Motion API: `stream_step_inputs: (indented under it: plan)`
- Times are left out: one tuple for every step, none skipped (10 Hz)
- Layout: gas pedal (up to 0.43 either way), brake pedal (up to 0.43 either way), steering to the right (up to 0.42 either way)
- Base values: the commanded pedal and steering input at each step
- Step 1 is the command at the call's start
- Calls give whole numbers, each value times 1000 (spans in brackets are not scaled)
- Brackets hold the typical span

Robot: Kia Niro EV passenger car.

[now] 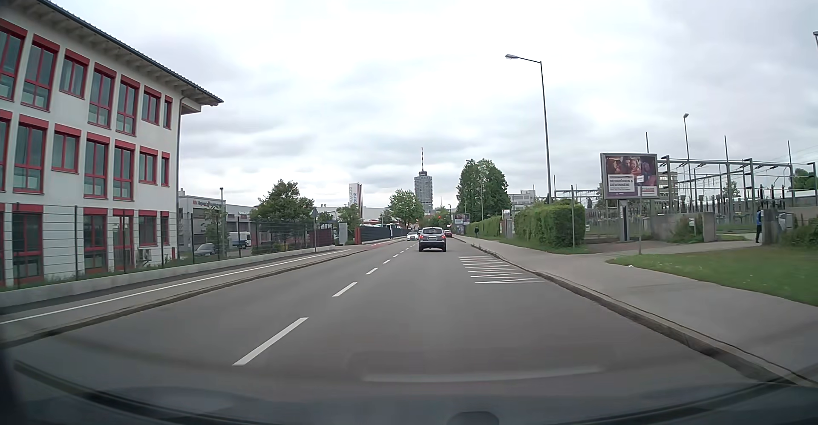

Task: Follow the waypoints while adhering to traffic rules and regulations

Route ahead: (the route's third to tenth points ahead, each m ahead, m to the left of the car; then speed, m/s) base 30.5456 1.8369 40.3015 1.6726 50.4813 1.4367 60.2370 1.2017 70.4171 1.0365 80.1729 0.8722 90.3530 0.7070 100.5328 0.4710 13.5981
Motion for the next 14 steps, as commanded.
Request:
stream_step_inputs:
  plan:
    - [138, 0, 0]
    - [138, 0, -1]
    - [130, 0, -1]
    - [130, 0, -1]
    - [130, 0, -1]
    - [118, 0, -1]
    - [118, 0, -1]
    - [118, 0, -1]
    - [118, 0, -1]
    - [110, 0, -1]
    - [110, 0, -1]
    - [110, 0, -1]
    - [110, 0, -1]
    - [110, 0, -1]
